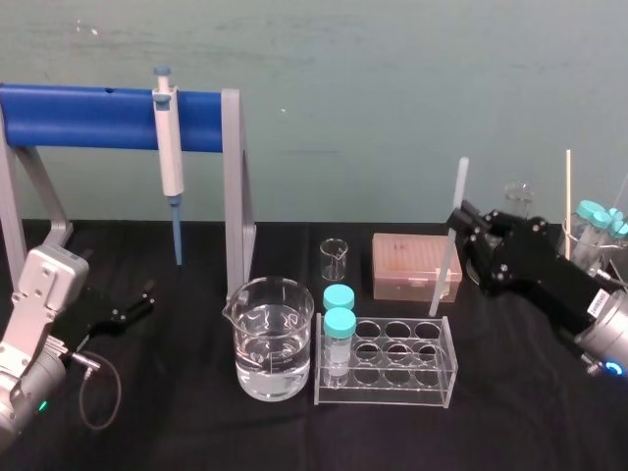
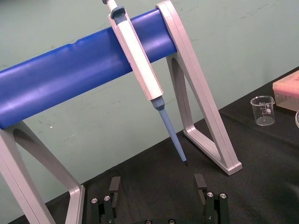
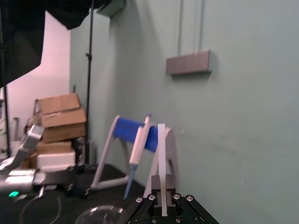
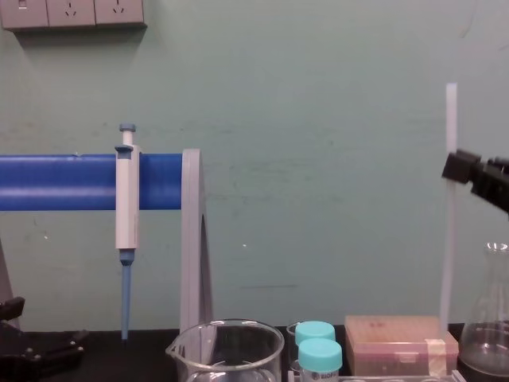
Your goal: Pick up the stirring rod with one hand, then place it down.
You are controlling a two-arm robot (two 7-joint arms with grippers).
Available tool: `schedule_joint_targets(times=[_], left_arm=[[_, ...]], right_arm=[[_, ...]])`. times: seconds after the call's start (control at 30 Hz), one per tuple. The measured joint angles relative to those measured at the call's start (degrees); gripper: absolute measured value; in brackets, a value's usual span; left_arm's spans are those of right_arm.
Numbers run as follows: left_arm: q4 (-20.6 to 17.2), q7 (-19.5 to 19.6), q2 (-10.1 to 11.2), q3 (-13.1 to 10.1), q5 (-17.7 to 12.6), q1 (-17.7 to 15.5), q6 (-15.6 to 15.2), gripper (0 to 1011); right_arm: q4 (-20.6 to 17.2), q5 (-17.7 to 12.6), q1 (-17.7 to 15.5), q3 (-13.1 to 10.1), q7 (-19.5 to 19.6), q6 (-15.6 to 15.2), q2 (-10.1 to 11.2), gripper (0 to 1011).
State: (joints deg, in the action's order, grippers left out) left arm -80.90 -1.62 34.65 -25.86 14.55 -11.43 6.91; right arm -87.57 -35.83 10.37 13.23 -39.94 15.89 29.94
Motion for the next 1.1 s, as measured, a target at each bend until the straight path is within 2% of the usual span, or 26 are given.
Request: schedule_joint_targets(times=[0.23, 1.1], left_arm=[[0.0, 0.0, 0.0, 0.0, 0.0, 0.0, 0.0, 1000], [0.0, 0.0, 0.0, 0.0, 0.0, 0.0, 0.0, 1000]], right_arm=[[2.2, -1.4, 0.6, 1.4, -1.2, -2.0, 1.1, 56], [9.2, 1.1, 2.4, 4.8, -0.7, -0.8, -0.4, 56]])
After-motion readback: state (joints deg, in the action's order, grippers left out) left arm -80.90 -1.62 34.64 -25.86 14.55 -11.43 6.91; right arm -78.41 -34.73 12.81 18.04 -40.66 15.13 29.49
